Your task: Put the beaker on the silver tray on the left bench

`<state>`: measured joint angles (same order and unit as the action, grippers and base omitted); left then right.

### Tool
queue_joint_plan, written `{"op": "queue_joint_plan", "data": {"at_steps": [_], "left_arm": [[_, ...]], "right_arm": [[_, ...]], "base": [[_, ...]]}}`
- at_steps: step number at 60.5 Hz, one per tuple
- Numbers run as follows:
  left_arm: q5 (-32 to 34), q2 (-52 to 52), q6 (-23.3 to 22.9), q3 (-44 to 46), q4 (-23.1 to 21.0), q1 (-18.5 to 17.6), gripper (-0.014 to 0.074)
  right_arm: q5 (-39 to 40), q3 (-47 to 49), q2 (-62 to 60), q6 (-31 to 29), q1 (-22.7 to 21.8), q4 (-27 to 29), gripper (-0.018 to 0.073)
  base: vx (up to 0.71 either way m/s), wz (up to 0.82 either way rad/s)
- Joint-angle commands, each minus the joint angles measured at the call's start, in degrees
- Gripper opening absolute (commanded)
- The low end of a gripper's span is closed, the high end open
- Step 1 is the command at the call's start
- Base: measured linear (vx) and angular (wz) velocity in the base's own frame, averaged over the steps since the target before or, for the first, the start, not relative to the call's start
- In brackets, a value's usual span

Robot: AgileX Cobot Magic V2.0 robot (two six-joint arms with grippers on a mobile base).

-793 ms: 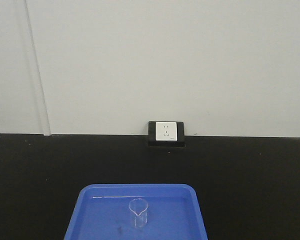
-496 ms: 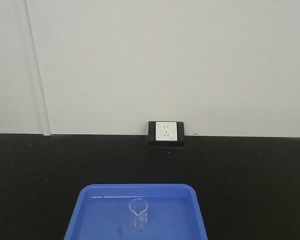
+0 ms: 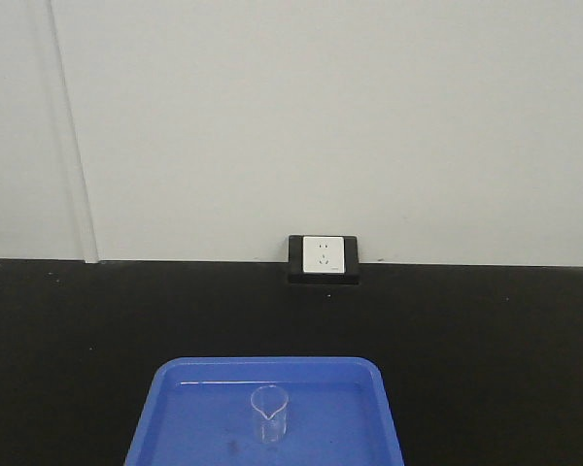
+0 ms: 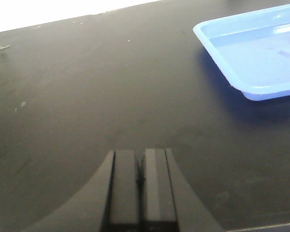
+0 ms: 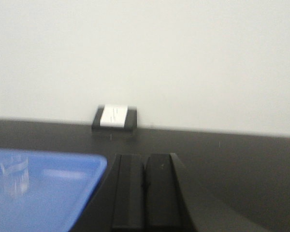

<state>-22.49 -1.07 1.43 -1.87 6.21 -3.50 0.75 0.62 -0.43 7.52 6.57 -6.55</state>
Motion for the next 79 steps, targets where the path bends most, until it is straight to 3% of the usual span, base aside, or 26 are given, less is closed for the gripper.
{"op": "queue_joint_plan", "data": {"at_steps": [1, 11, 19, 31, 45, 56, 63, 71, 74, 79], "left_arm": [[4.75, -0.45, -0.11, -1.14, -0.12, -0.24, 0.0001], [4.75, -0.45, -0.11, -1.14, -0.12, -0.24, 0.0001], [4.75, -0.45, -0.11, -1.14, -0.12, -0.24, 0.0001], [4.75, -0.45, -0.11, -1.14, -0.12, -0.24, 0.0001], [4.75, -0.45, -0.11, -1.14, -0.12, -0.24, 0.0001], [4.75, -0.45, -0.11, -1.14, -0.12, -0.24, 0.0001], [4.75, -0.45, -0.11, -1.14, -0.12, -0.24, 0.0001], [4.75, -0.45, -0.11, -1.14, -0.12, -0.24, 0.0001], [4.75, -0.45, -0.11, -1.14, -0.12, -0.24, 0.0001], [4.75, -0.45, -0.11, -1.14, -0.12, -0.24, 0.0001]], "right_arm": [[8.51, 7.22, 3.41, -2.13, -0.34, -0.85, -0.0011], [11.41, 18.50, 20.59, -7.52, -0.34, -0.80, -0.0011], [16.25, 23.56, 34.61, -7.52, -0.29, -0.80, -0.0011], [23.79, 25.06, 50.28, -6.91, -0.29, -0.55, -0.0011], [30.32, 25.06, 57.82, -3.96, -0.29, -0.55, 0.0038], [28.36, 25.06, 59.16, -3.67, -0.29, -0.60, 0.0235], [28.96, 25.06, 60.63, -2.72, -0.29, -0.60, 0.0475], [33.11, 25.06, 61.42, -2.37, -0.29, -0.68, 0.0687], [34.11, 25.06, 61.34, -0.34, 0.02, -1.40, 0.0729], [35.85, 25.27, 62.34, 3.82, 1.81, -3.93, 0.0726]], "base": [[0.00, 0.00], [0.00, 0.00], [0.00, 0.00], [0.00, 0.00], [0.00, 0.00], [0.00, 0.00], [0.00, 0.00], [0.00, 0.00], [0.00, 0.00], [0.00, 0.00]]}}
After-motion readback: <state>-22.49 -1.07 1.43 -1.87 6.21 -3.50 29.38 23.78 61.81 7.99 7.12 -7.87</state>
